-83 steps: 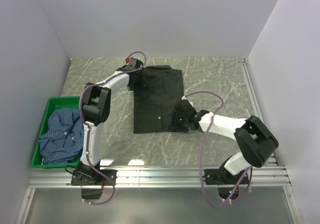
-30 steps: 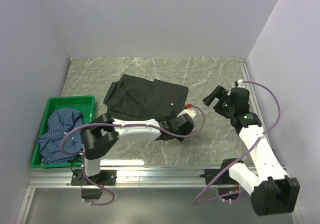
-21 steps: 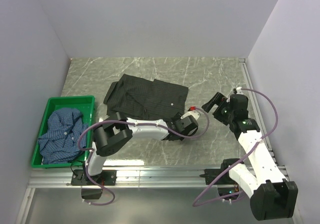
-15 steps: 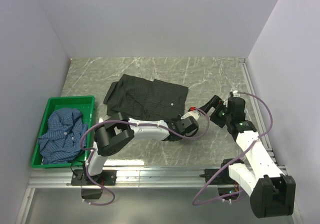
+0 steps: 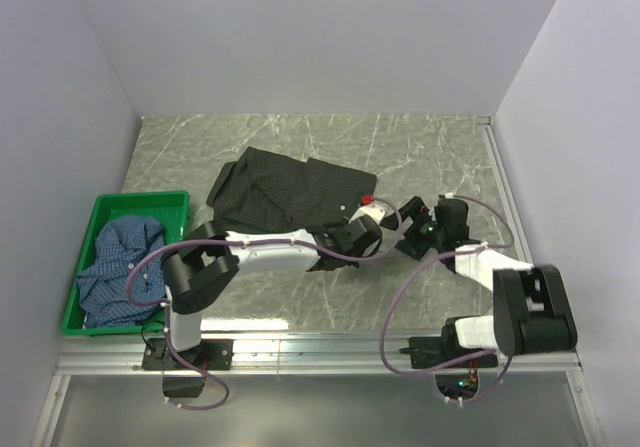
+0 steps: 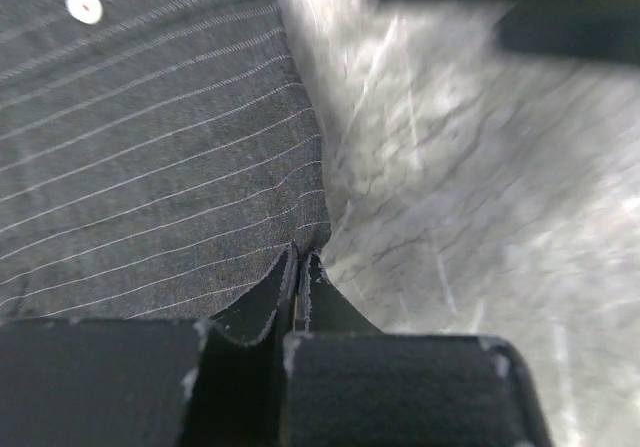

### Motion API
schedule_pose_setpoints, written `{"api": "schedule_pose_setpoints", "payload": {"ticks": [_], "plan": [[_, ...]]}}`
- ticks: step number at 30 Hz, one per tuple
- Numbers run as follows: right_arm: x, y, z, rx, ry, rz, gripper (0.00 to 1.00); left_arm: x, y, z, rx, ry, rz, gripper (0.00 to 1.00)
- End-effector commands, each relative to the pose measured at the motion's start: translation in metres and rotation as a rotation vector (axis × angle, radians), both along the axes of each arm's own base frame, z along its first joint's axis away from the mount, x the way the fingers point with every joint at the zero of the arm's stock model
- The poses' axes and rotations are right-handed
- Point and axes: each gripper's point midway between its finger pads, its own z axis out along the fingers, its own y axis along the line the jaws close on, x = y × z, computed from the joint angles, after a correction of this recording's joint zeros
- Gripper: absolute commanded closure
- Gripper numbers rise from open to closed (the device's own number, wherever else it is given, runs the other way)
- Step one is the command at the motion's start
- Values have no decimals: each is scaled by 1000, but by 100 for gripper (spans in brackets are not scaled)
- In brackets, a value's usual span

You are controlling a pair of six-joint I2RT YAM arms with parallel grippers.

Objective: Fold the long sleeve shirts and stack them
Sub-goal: Fold the shirt

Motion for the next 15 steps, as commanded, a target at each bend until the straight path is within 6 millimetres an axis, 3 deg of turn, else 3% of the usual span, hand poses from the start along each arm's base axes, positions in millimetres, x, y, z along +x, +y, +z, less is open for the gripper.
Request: {"api": "schedule_pose_setpoints", "payload": {"ticks": [1,3,5,9,15], "plan": [[23,22,17,123,-92,23,0,1,-13,38,-157,17,8,99],[24,31,7,161,-63,39,0,-2,-15,39,-178,42,2,99],[29,40,11,213,-73,51,0,-4,-16,40,-192,51,-1,100],[33,55,-5,201,-27,65,0,-5,-18,46,-223,60,7,99],[42,70,-13,203,-13,53,5,-13,-35,58,-327,118,-3,99]]}}
